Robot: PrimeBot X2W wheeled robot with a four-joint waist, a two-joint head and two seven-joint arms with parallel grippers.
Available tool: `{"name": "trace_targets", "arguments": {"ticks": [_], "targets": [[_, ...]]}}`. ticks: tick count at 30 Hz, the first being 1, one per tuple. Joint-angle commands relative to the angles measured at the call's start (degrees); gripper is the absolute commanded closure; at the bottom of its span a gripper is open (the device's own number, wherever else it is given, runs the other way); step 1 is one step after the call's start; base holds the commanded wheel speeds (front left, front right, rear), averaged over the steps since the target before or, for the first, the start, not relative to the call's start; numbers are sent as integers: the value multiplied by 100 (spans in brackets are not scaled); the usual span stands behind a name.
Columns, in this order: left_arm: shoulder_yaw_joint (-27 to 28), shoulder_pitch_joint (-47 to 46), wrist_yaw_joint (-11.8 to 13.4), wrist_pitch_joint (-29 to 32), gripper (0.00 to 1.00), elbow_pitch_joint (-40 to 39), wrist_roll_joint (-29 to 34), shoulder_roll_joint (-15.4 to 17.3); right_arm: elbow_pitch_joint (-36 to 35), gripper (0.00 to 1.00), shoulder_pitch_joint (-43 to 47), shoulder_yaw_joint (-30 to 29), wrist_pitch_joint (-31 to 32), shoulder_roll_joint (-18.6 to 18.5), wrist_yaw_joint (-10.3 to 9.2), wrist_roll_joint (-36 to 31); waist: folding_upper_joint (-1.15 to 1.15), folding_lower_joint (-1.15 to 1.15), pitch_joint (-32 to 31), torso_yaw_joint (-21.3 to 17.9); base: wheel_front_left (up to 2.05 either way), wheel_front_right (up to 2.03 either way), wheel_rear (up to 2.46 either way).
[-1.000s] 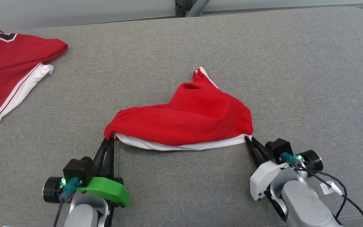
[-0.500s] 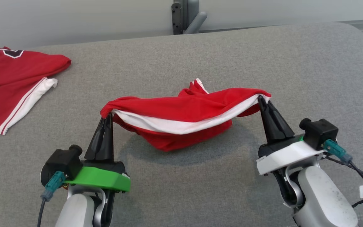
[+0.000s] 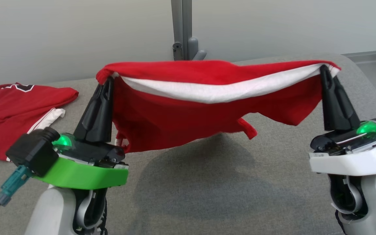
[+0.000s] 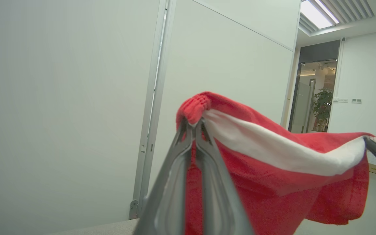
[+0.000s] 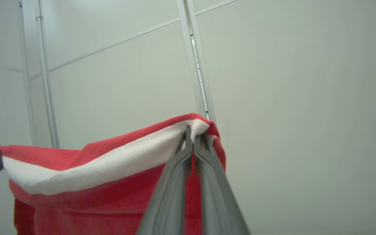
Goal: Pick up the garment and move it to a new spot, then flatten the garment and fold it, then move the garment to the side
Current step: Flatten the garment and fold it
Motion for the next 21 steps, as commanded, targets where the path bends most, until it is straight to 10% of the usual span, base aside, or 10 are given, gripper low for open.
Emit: {"name": "trace_targets", "arguments": {"ticks": [1,11,21], "targets": [[7,-97,-14,64,100,-119,2,75,-117,100,69,-63,37,-28,-7,37,17,0,-107,-67,0,0,0],[-121,-1021,2,1002,100,-392,-49,551,-611,100,-217,-447,604,129,-5,54,17,0,149,-86,0,0,0],[-313,-3527,-23,1436,100,1640,-452,937,1225,100,-2901,-58,569,76,-5,128,17,0,1607,-298,0,0,0]]}}
